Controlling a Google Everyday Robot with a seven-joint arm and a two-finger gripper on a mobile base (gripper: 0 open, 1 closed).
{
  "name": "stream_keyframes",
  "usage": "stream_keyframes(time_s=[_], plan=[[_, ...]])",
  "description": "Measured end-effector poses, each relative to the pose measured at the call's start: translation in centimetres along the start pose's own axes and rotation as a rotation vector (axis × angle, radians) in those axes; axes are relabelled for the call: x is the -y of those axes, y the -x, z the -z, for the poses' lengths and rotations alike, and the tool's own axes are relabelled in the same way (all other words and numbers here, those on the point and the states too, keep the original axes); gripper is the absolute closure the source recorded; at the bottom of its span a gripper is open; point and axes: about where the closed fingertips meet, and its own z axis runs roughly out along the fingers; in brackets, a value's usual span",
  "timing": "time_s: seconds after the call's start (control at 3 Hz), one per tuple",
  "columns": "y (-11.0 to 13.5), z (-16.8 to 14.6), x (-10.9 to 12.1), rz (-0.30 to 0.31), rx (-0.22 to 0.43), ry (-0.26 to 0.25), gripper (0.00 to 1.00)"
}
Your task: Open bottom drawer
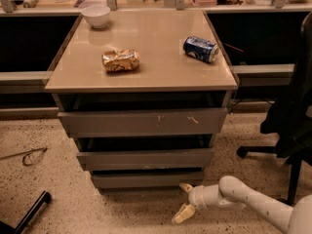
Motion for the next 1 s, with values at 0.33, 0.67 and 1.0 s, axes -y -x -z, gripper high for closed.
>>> stream_keyframes(time_s=[0.33,0.67,1.0], plan=[[0.2,-1.4,2.4,0.073,0.023,-0.077,0.00],[0.1,-2.0,5.5,0.118,0.135,-0.163,0.00],[-0.2,-1.5,7.3,0.139,0.139,-0.194,0.00]])
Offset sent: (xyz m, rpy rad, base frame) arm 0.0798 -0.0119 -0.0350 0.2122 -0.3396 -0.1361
